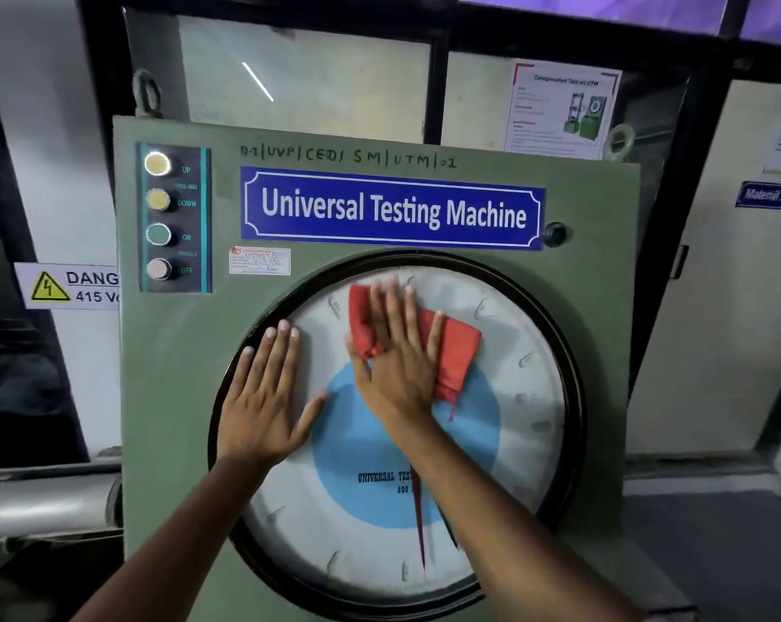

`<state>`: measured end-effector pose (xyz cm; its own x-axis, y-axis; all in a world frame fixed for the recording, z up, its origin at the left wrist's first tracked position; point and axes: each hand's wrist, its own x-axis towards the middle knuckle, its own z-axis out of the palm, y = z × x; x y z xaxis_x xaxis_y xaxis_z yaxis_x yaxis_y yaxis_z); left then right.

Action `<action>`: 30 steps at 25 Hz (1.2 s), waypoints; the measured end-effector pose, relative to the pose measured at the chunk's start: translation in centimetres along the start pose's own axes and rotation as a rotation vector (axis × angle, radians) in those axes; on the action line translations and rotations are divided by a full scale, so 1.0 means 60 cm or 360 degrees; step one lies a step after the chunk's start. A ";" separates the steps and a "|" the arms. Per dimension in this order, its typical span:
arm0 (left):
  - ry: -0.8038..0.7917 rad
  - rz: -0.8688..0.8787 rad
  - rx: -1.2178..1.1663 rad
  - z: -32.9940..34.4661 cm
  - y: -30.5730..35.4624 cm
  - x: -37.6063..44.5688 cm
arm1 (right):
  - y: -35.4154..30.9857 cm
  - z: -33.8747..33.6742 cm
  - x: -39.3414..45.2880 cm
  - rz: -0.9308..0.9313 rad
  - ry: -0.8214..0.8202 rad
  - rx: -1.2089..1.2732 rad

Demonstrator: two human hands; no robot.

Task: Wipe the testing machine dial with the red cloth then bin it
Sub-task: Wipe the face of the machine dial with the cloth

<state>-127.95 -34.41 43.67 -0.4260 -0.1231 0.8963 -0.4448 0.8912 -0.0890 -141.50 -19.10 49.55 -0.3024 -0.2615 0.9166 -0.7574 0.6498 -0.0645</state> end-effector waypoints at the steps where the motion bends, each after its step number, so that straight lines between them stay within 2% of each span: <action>1: 0.0004 -0.0002 0.0005 0.001 0.000 0.001 | 0.026 -0.001 -0.031 -0.0193 -0.0064 -0.0036; 3: -0.0028 -0.0001 0.0025 -0.003 0.000 0.002 | 0.099 -0.020 -0.091 -0.0326 -0.0208 -0.0153; 4: -0.0036 -0.0002 0.0034 -0.005 0.002 0.001 | 0.132 -0.030 -0.103 -0.0245 -0.0244 -0.0191; 6: -0.0036 -0.0008 0.0033 -0.007 0.003 0.003 | 0.155 -0.042 -0.082 0.0099 -0.0234 -0.0170; 8: -0.0025 -0.0020 0.0011 -0.005 0.004 0.002 | 0.110 -0.039 -0.019 0.0433 -0.0108 -0.0009; 9: -0.0014 -0.0022 0.0003 -0.004 0.003 0.001 | 0.072 -0.035 0.009 0.0442 -0.0072 0.0052; 12: 0.0013 -0.0012 0.0008 -0.003 0.003 0.002 | 0.008 -0.016 0.012 -0.0060 -0.0111 0.0046; 15: -0.0004 -0.0017 0.0005 -0.004 0.002 0.001 | 0.098 -0.039 -0.039 -0.0399 -0.0283 -0.0195; 16: -0.0006 -0.0010 0.0004 -0.003 0.002 0.000 | 0.133 -0.047 -0.042 -0.0360 -0.0291 -0.0253; 18: -0.0004 -0.0020 0.0008 0.001 0.001 0.001 | 0.159 -0.058 -0.013 -0.0019 -0.0247 -0.0184; 20: 0.0006 -0.0031 0.0017 0.004 0.001 0.001 | 0.109 -0.047 0.019 0.0308 -0.0138 -0.0057; 21: 0.0018 -0.0026 0.0016 0.005 0.001 -0.002 | 0.067 -0.039 0.023 0.0285 -0.0125 0.0002; 23: 0.0039 -0.0013 0.0014 0.006 0.001 0.000 | 0.008 -0.025 0.002 -0.0125 -0.0179 0.0008; 25: 0.0040 -0.0012 -0.0002 0.004 -0.001 0.002 | 0.049 -0.032 -0.012 -0.0384 -0.0267 -0.0121; 26: 0.0042 -0.0010 -0.0005 0.003 0.000 0.000 | 0.087 -0.042 -0.007 -0.0326 -0.0276 -0.0194; 28: 0.0038 -0.0014 -0.0002 0.003 0.003 -0.001 | 0.129 -0.059 0.013 0.0147 -0.0215 -0.0177; 29: 0.0032 -0.0024 -0.0002 0.002 0.003 0.002 | 0.122 -0.058 0.017 0.0361 -0.0187 -0.0114; 30: 0.0031 -0.0021 -0.0005 0.001 0.003 0.002 | 0.096 -0.054 0.014 0.0418 -0.0161 -0.0074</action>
<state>-128.11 -34.30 43.76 -0.4048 -0.1264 0.9056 -0.4478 0.8909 -0.0758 -144.27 -13.26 51.21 -0.5430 -0.1481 0.8265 -0.6186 0.7362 -0.2745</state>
